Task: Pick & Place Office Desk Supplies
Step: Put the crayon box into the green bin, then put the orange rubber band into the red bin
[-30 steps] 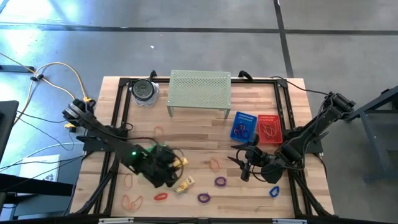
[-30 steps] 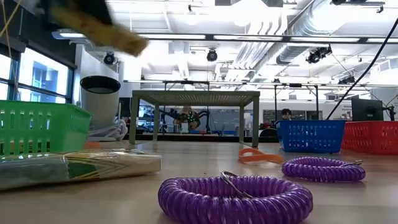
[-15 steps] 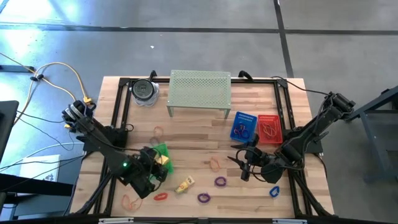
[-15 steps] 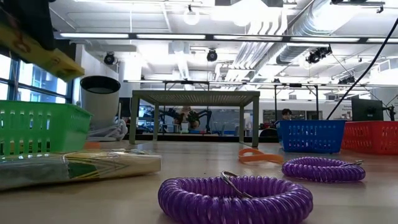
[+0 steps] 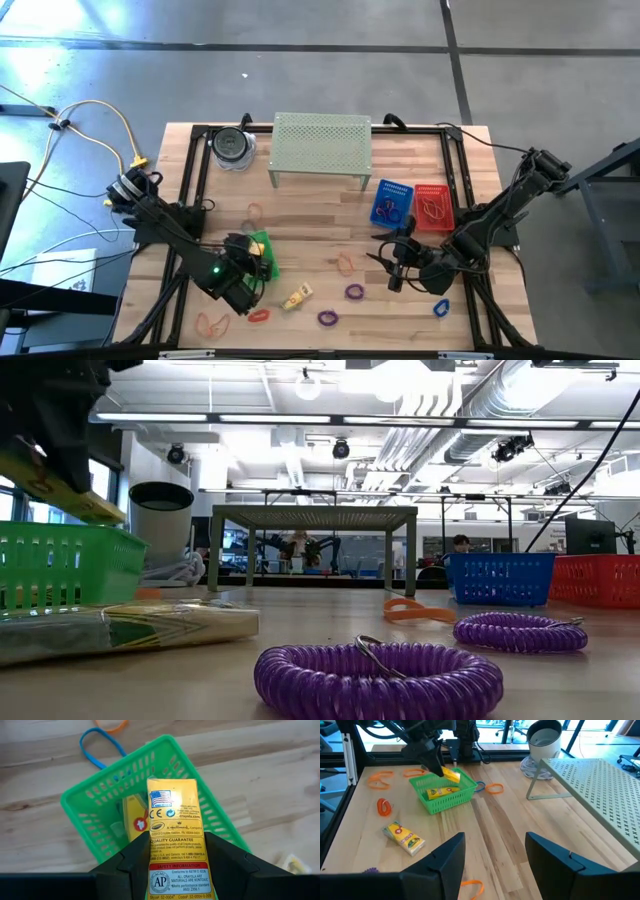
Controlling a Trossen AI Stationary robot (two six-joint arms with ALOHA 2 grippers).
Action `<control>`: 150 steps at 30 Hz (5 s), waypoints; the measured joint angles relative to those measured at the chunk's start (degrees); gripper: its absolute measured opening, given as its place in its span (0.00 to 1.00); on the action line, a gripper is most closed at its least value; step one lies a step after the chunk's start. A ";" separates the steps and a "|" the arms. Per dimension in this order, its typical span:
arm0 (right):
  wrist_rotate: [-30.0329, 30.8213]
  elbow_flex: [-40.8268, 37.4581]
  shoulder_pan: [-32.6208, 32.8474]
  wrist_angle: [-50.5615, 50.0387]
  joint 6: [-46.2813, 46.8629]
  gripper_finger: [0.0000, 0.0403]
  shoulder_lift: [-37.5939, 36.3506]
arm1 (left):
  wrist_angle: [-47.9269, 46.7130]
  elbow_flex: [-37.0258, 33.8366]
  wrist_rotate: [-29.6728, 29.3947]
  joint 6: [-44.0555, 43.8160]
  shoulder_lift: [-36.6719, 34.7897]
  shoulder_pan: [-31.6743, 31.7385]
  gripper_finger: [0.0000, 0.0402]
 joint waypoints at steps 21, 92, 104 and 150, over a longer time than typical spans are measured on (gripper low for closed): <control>-0.07 0.00 0.00 -0.36 -0.95 0.49 0.00 | -0.44 0.00 0.74 9.74 0.14 2.38 0.62; -6.05 0.00 -6.36 0.79 -1.36 0.49 0.00 | 17.68 -23.39 24.99 83.29 -14.34 59.83 0.62; -6.08 0.00 -6.36 1.45 -1.35 0.49 0.00 | 21.35 -28.39 25.22 84.85 -14.34 62.99 0.62; -6.03 0.00 -6.40 1.88 -2.76 0.49 0.00 | 26.52 -30.61 23.03 73.59 -10.89 57.21 0.41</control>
